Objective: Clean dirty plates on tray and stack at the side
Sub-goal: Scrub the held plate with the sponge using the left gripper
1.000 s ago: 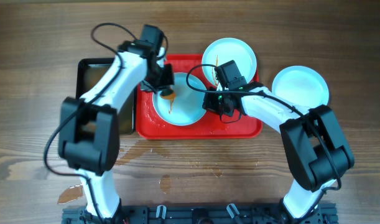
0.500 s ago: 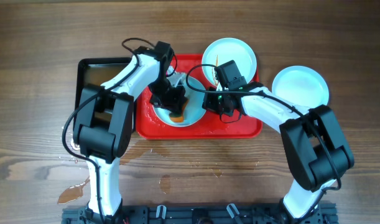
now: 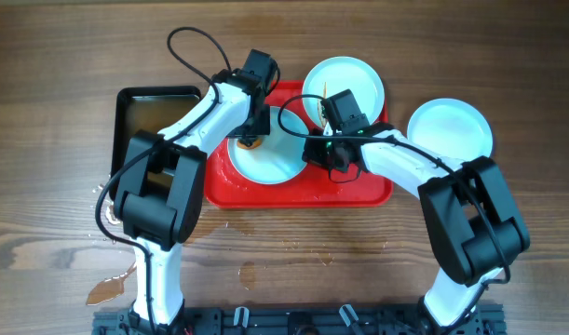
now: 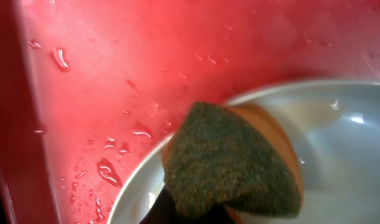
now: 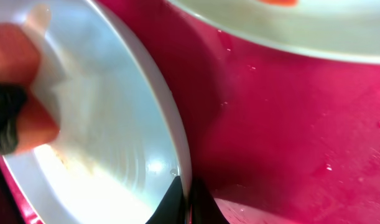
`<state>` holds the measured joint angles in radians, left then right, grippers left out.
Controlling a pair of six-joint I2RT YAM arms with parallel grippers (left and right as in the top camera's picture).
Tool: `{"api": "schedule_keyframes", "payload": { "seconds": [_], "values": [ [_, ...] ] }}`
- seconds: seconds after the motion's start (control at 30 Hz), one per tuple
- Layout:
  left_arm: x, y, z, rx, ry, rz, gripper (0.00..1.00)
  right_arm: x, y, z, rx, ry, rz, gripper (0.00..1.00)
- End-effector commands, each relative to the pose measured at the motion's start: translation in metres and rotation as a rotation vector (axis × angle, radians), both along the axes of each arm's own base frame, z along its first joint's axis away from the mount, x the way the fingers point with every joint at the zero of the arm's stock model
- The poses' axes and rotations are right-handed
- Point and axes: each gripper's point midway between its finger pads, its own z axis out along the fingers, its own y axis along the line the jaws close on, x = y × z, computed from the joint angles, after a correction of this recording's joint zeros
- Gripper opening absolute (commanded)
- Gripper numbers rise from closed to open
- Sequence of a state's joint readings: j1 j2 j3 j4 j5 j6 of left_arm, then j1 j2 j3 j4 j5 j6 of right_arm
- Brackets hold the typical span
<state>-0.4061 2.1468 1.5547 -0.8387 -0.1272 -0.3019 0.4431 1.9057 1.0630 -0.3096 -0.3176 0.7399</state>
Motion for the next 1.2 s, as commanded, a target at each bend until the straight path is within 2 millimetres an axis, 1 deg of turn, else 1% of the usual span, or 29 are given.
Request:
{"api": "schedule_keyframes", "payload": {
  "seconds": [0.0,0.1,0.17,0.23,0.3,0.37,0.47,0.57,0.6,0.63,0.7,0.73,0.77,0.83,0.93,1.03,1.1,1.17],
  "values": [
    [-0.064,-0.043,-0.022,-0.183,0.275,-0.312,0.04,-0.001,0.006,-0.003,0.012,0.013,0.018,0.04],
    [-0.099,-0.066,-0.013,-0.334,0.396,-0.433,0.04,-0.001,0.006,-0.003,0.012,0.012,0.018,0.04],
    [-0.112,-0.076,-0.006,-0.41,0.438,-0.485,0.04,-0.001,0.006,-0.003,0.012,0.012,0.018,0.04],
    [-0.113,-0.079,-0.005,-0.432,0.44,-0.502,0.04,-0.001,0.006,-0.003,0.012,0.013,0.018,0.04],
    [-0.107,-0.081,-0.006,-0.437,0.415,-0.505,0.04,-0.001,0.006,-0.003,0.012,0.013,0.018,0.04],
    [-0.088,-0.08,-0.011,-0.405,0.339,-0.468,0.04,-0.002,0.006,-0.003,0.013,0.015,0.019,0.04],
    [-0.049,-0.064,-0.021,-0.252,0.196,-0.347,0.04,-0.002,0.006,-0.003,0.013,0.017,0.02,0.04],
    [-0.015,-0.049,-0.022,-0.132,0.058,-0.242,0.04,-0.002,0.006,-0.003,0.013,0.017,0.02,0.05],
    [-0.007,-0.041,-0.022,-0.087,0.02,-0.191,0.04,-0.002,0.006,-0.003,0.013,0.017,0.02,0.04],
    [0.002,-0.028,-0.02,-0.02,-0.023,-0.11,0.04,-0.002,0.006,-0.003,0.013,0.017,0.02,0.04],
    [0.008,-0.004,-0.016,0.092,-0.077,0.029,0.04,-0.002,0.006,-0.003,0.013,0.017,0.02,0.04],
    [0.008,0.009,-0.014,0.152,-0.096,0.102,0.04,-0.002,0.006,-0.003,0.013,0.017,0.02,0.04],
    [0.004,0.019,-0.012,0.198,-0.095,0.146,0.04,-0.002,0.006,-0.003,0.013,0.017,0.02,0.04],
    [-0.009,0.027,-0.013,0.233,-0.049,0.154,0.04,-0.002,0.006,-0.003,0.014,0.017,0.02,0.04],
    [-0.041,0.03,-0.016,0.239,0.098,0.135,0.04,-0.002,0.006,-0.003,0.014,0.016,0.02,0.04],
    [-0.077,0.017,-0.019,0.151,0.282,0.059,0.04,-0.001,0.006,-0.003,0.015,0.013,0.02,0.04],
    [-0.094,-0.001,-0.019,0.042,0.384,-0.034,0.04,-0.001,0.006,-0.003,0.015,0.013,0.02,0.04],
    [-0.106,-0.023,-0.017,-0.092,0.449,-0.134,0.04,-0.001,0.006,-0.003,0.015,0.013,0.02,0.04]
  ]
}}
